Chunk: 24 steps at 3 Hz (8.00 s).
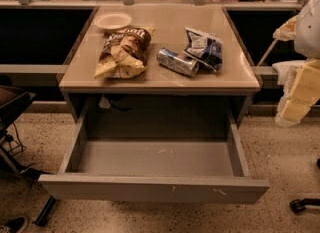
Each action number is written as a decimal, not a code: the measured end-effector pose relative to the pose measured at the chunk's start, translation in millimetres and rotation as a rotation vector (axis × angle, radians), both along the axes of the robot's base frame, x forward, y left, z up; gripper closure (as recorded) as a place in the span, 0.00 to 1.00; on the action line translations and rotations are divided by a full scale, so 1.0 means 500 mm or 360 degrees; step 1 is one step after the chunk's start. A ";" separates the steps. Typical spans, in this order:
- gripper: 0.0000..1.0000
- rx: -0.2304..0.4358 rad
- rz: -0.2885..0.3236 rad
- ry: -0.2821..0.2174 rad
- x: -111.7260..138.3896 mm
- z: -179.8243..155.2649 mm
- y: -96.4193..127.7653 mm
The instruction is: Place redbull can into top drawer
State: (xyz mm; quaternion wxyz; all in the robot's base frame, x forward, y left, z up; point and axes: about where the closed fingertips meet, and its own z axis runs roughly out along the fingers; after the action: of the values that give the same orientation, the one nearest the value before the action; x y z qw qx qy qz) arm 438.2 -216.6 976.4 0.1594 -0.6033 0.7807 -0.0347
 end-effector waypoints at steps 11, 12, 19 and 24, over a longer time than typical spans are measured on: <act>0.00 0.0074 0.0488 0.0197 0.461 -0.251 0.324; 0.00 0.0073 0.0476 0.0281 0.489 -0.298 0.333; 0.65 0.0178 0.0370 0.0273 0.492 -0.325 0.304; 1.00 0.0168 -0.0383 -0.0003 0.202 -0.135 0.043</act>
Offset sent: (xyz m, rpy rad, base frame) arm 0.0437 0.0071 -0.0160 0.0300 0.0003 0.0193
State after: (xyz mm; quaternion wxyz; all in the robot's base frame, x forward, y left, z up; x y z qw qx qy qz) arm 539.0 -195.0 909.1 0.1864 -0.4961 0.8479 -0.0132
